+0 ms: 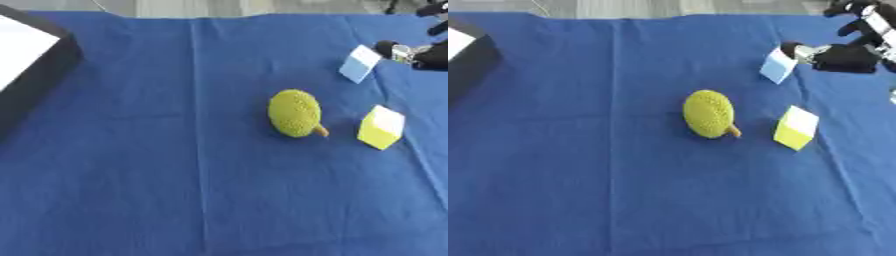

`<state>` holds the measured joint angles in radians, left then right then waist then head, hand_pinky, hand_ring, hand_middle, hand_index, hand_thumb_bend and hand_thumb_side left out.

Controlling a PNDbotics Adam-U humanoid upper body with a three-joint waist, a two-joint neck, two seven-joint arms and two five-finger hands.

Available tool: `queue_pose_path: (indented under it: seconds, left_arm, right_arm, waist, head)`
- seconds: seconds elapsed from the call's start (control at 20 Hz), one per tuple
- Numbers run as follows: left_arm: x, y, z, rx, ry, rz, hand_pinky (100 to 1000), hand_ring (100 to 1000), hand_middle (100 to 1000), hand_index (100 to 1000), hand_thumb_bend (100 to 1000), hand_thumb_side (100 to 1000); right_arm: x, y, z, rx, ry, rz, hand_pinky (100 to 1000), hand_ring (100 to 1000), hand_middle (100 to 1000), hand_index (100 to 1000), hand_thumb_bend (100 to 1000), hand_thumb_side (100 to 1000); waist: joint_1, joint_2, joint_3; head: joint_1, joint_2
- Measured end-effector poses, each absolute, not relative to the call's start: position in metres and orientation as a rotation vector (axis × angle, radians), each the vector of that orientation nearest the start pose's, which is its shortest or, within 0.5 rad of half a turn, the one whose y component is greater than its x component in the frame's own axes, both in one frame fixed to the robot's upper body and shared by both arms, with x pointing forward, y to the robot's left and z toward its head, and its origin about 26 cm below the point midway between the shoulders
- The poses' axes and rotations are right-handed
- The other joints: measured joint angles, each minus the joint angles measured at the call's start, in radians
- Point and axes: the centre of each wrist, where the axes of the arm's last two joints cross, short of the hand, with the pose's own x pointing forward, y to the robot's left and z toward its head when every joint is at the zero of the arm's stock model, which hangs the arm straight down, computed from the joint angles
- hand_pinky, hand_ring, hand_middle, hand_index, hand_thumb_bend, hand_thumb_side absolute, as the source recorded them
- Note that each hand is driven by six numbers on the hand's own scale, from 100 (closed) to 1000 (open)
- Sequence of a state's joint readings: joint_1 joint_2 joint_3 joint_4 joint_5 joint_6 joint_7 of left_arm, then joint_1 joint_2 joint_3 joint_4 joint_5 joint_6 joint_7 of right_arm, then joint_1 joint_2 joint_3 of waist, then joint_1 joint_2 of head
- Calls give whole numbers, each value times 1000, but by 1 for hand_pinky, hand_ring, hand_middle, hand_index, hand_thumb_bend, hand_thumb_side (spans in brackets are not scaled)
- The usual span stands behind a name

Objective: Pick up the objects with one hand, pass them to the other hand, and then place them into the box on the other side of the table.

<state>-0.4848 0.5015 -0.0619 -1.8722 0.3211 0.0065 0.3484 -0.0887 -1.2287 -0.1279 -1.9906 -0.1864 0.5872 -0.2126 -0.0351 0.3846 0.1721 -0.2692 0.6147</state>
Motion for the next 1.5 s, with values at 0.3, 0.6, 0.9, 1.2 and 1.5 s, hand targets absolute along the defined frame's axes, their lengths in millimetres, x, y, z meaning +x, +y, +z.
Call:
queue_pose_path:
  seconds: [0.3,0.6,0.9,1.2,1.5]
  left_arm:
    - [328,262,245,71,-2315,-48,706,627,679,765,100,714]
    - [326,260,246,64,-2318,-57,705,626,678,765,100,727]
    - [324,260,246,65,-2316,-54,705,624,678,764,100,740]
    - [323,260,244,70,-2306,-49,705,624,678,764,100,748]
    - [322,261,242,73,-2300,-47,706,624,678,764,100,750]
  right_arm:
    - [263,-380,300,-1087,-1480,557,727,818,931,866,545,523]
    - [262,-382,293,-1072,-1468,551,727,823,936,866,541,525]
    - [261,-385,288,-1081,-1470,523,732,832,938,864,567,504]
    - [261,-391,286,-1143,-1465,498,738,844,939,868,590,486]
    - [261,-396,286,-1208,-1460,472,742,852,940,867,614,472]
  waist:
    - [0,16,22]
    - [-9,30,62]
    - [-13,45,104]
    - [-14,58,122]
    - [-13,61,131]
  head:
    - [-15,-2]
    - [-25,-2]
    - [-36,-5]
    - [-45,-11]
    - [-51,-16]
